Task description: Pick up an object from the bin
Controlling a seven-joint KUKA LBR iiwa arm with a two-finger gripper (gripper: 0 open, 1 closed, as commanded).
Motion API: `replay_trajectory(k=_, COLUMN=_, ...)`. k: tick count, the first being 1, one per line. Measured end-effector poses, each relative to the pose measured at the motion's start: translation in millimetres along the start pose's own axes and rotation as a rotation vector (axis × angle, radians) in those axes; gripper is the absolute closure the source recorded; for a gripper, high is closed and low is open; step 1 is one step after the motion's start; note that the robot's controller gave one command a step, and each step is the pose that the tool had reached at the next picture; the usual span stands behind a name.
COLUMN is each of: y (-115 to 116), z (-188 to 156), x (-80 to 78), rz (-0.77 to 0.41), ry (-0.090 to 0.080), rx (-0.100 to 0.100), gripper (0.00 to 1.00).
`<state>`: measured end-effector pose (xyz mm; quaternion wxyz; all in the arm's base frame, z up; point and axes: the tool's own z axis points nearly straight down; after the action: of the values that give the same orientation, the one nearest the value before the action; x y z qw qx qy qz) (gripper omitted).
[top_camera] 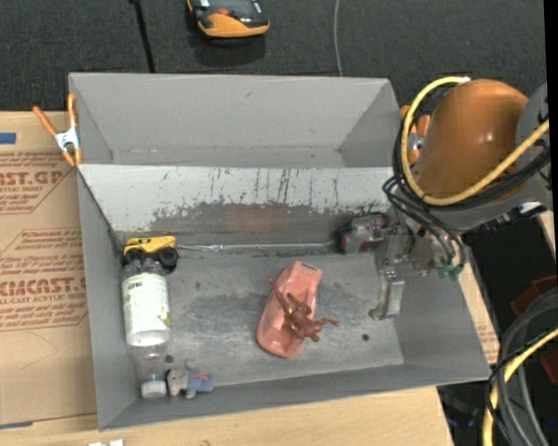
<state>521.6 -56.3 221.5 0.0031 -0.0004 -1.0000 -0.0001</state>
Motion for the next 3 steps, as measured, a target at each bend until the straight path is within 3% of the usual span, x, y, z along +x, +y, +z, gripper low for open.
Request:
replay_trajectory(k=1, y=0.2, z=-4.3, x=-1.6, rz=-0.001, ry=-0.008, rx=0.001, gripper=0.0)
replay_trajectory(k=2, y=30.6, z=58.7, x=0.2, rz=-0.164, ry=-0.01, rx=0.001, gripper=0.0)
replay_trajectory(k=3, y=64.3, z=63.7, x=-6.1, rz=-0.456, ry=-0.007, rx=0.001, gripper=0.0)
